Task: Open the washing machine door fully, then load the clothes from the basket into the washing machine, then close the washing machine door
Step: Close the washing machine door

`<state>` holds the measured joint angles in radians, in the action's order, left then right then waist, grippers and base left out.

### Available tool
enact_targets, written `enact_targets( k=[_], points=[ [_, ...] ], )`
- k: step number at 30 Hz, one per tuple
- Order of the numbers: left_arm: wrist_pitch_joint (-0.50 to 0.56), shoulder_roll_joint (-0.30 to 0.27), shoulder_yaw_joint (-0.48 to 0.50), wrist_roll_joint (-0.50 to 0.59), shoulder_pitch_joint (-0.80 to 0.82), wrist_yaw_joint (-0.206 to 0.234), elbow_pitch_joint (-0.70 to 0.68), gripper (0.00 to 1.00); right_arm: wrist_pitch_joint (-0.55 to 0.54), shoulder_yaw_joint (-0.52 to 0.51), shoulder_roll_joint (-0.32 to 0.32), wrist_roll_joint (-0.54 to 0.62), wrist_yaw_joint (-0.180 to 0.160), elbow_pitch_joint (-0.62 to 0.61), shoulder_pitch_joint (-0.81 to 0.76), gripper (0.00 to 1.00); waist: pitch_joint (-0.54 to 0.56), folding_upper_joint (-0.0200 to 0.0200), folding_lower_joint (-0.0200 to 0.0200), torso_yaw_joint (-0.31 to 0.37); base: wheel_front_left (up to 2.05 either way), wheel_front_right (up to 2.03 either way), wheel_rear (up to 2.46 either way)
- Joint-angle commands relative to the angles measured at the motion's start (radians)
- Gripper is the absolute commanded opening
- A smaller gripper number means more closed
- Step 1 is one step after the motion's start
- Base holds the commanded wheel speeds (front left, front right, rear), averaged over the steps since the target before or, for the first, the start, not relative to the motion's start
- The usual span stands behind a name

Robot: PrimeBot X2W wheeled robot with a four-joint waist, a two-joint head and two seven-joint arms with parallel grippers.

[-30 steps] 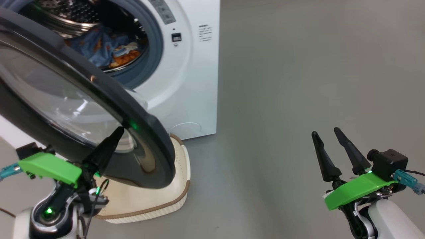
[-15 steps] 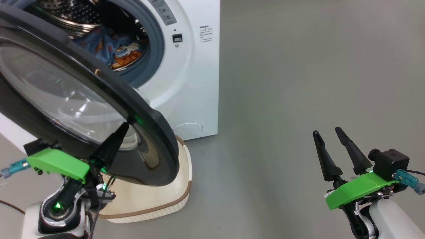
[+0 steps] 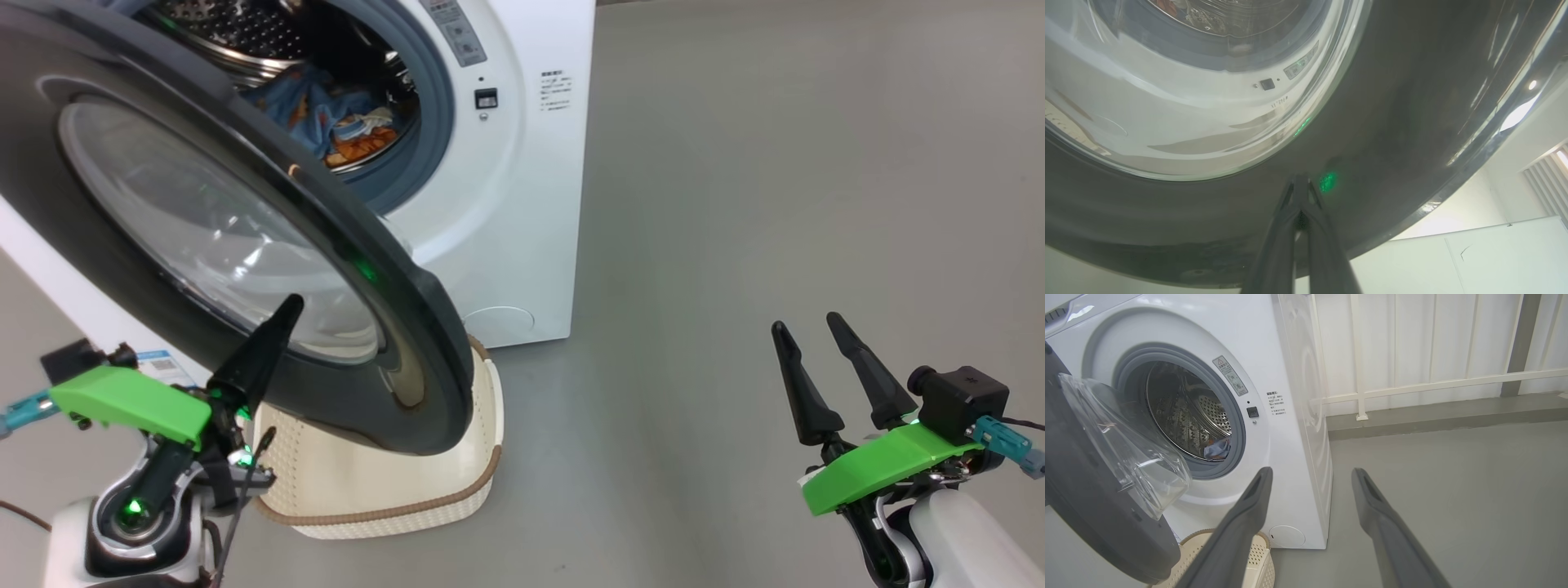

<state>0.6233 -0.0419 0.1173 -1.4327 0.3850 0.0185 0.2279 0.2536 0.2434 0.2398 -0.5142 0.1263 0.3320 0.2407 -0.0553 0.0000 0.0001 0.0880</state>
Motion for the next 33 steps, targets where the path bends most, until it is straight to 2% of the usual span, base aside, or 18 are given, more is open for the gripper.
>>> enact_targets(
  k=[1,4,5,6,7,8,9,13,19,26,33],
  points=[
    [-0.004,-0.033,0.036,0.012,0.012,-0.005,-0.041,0.0,0.008,0.008,0.015,-0.01,0.004,-0.024,0.004,1.0,-0.001,0.0,-0.0001,-0.013,0.0,0.0,0.0],
    [-0.016,-0.048,0.041,0.03,0.0,-0.013,-0.054,0.0,0.008,0.007,0.015,-0.009,0.004,-0.025,0.003,1.0,-0.005,0.0,-0.0001,-0.022,0.0,0.0,0.0],
    [-0.021,-0.054,0.039,0.041,-0.007,-0.022,-0.059,0.15,0.008,0.007,0.014,-0.009,0.004,-0.026,0.003,1.0,-0.006,0.0,-0.0001,-0.024,0.0,0.0,0.0],
    [-0.021,-0.054,0.039,0.041,-0.007,-0.022,-0.059,0.15,0.008,0.007,0.014,-0.009,0.004,-0.026,0.003,1.0,-0.006,0.0,-0.0001,-0.024,0.0,0.0,0.0],
    [-0.028,-0.06,0.037,0.053,-0.013,-0.033,-0.064,0.38,0.008,0.006,0.014,-0.009,0.004,-0.026,0.003,1.0,-0.007,0.0,-0.0001,-0.026,0.0,0.0,0.0],
    [-0.039,-0.066,0.036,0.068,-0.02,-0.045,-0.069,0.47,0.008,0.007,0.014,-0.009,0.004,-0.027,0.003,1.0,-0.009,0.0,-0.0001,-0.029,0.0,0.0,0.0],
    [-0.053,-0.07,0.035,0.084,-0.027,-0.057,-0.072,1.0,0.008,0.007,0.014,-0.009,0.004,-0.027,0.003,1.0,-0.01,0.0,-0.0001,-0.031,0.0,0.0,0.0],
    [-0.115,-0.08,0.032,0.144,-0.047,-0.096,-0.082,1.0,0.008,0.008,0.017,-0.009,0.004,-0.027,0.004,1.0,-0.01,0.0,-0.0001,-0.036,0.0,0.0,0.0],
    [-0.248,-0.119,-0.01,0.289,-0.082,-0.141,-0.115,1.0,0.008,0.012,0.025,-0.011,0.004,-0.026,0.005,1.0,-0.007,0.0,-0.0001,-0.038,0.0,0.0,0.0],
    [-0.446,-0.19,-0.106,0.437,-0.129,-0.149,-0.163,1.0,0.008,0.016,0.032,-0.013,0.004,-0.026,0.004,1.0,-0.002,0.0,-0.0001,-0.037,0.0,0.0,0.0],
    [-0.648,-0.276,-0.18,0.565,-0.171,-0.149,-0.118,1.0,0.008,0.021,0.037,-0.015,0.004,-0.022,0.001,1.0,0.007,0.0,-0.0001,-0.036,0.0,0.0,0.0]
  ],
)
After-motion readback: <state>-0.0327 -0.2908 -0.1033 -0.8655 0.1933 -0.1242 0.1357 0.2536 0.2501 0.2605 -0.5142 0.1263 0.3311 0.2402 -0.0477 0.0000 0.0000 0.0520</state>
